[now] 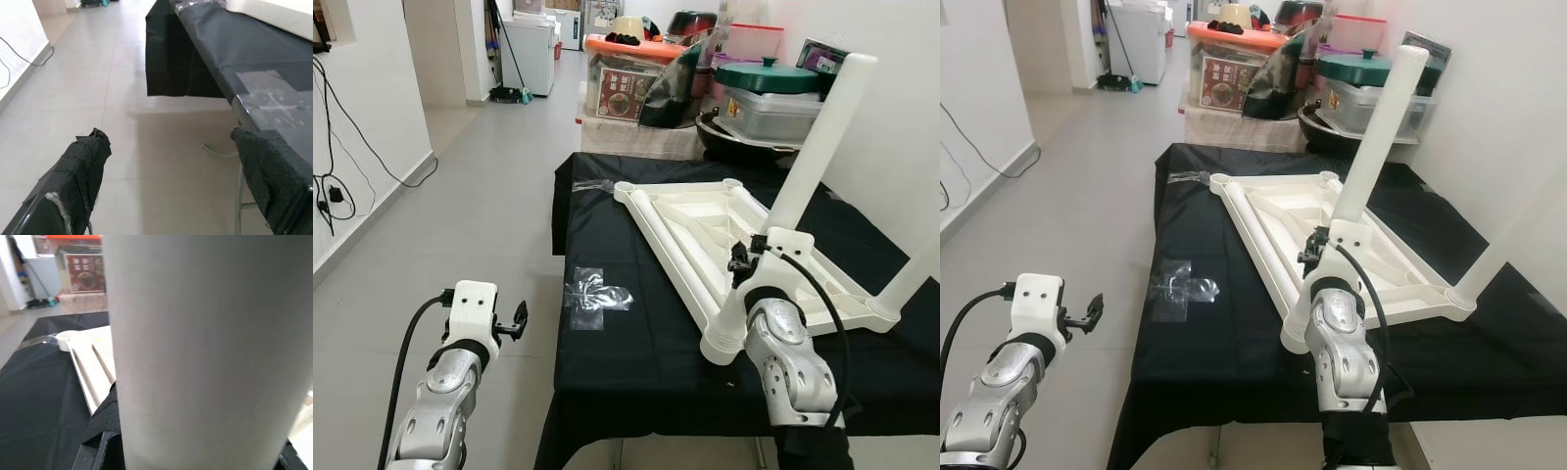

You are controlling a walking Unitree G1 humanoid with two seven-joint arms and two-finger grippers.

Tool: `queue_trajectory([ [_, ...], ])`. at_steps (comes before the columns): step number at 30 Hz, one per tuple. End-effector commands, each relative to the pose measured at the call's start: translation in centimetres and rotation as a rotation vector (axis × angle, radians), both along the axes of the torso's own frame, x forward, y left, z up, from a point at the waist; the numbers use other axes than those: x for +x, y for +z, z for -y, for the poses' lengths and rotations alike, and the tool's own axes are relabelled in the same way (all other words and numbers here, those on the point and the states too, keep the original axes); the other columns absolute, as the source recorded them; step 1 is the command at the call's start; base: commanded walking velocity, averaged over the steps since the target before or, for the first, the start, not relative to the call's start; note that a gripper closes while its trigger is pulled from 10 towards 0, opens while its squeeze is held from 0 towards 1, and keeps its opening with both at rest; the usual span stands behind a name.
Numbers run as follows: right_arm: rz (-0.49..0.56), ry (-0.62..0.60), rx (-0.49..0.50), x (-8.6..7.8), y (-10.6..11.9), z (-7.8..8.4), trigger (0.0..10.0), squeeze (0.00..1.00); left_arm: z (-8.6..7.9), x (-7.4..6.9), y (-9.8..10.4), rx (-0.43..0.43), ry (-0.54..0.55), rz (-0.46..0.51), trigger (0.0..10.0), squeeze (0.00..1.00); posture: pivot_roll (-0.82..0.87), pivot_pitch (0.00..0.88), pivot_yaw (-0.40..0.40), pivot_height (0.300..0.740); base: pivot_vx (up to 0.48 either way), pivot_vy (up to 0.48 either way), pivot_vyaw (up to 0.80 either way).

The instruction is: Building children table

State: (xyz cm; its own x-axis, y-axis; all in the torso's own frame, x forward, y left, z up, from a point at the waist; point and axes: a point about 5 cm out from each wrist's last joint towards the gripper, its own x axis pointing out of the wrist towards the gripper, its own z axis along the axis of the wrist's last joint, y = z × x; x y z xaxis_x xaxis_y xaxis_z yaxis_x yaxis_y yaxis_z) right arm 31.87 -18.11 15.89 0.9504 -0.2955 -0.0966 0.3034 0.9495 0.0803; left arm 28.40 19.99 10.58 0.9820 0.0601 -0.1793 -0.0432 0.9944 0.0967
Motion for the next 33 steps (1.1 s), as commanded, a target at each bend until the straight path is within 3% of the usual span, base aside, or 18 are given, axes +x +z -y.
queue_trajectory([
  [1, -0.214, -0.119, 0.014, -1.1, -4.4, 2.0, 10.0, 0.0, 0.0, 0.1, -0.1, 0.01, 0.002, -0.012, 10.0, 0.0, 0.04, 0.0, -0.093, 0.74, 0.0, 0.0, 0.0],
  [13, -0.162, -0.172, 0.039, -1.4, -3.7, 1.3, 10.0, 0.0, -0.2, 0.1, -0.2, 0.023, 0.01, -0.017, 10.0, 0.0, 0.04, 0.0, -0.083, 0.74, 0.0, 0.0, 0.0],
  [33, -0.028, -0.132, 0.02, -1.6, -2.1, 0.6, 10.0, 0.0, -0.2, 0.5, -0.1, 0.039, -0.001, -0.015, 10.0, 0.0, 0.04, 0.0, -0.074, 0.74, 0.0, 0.0, 0.0],
])
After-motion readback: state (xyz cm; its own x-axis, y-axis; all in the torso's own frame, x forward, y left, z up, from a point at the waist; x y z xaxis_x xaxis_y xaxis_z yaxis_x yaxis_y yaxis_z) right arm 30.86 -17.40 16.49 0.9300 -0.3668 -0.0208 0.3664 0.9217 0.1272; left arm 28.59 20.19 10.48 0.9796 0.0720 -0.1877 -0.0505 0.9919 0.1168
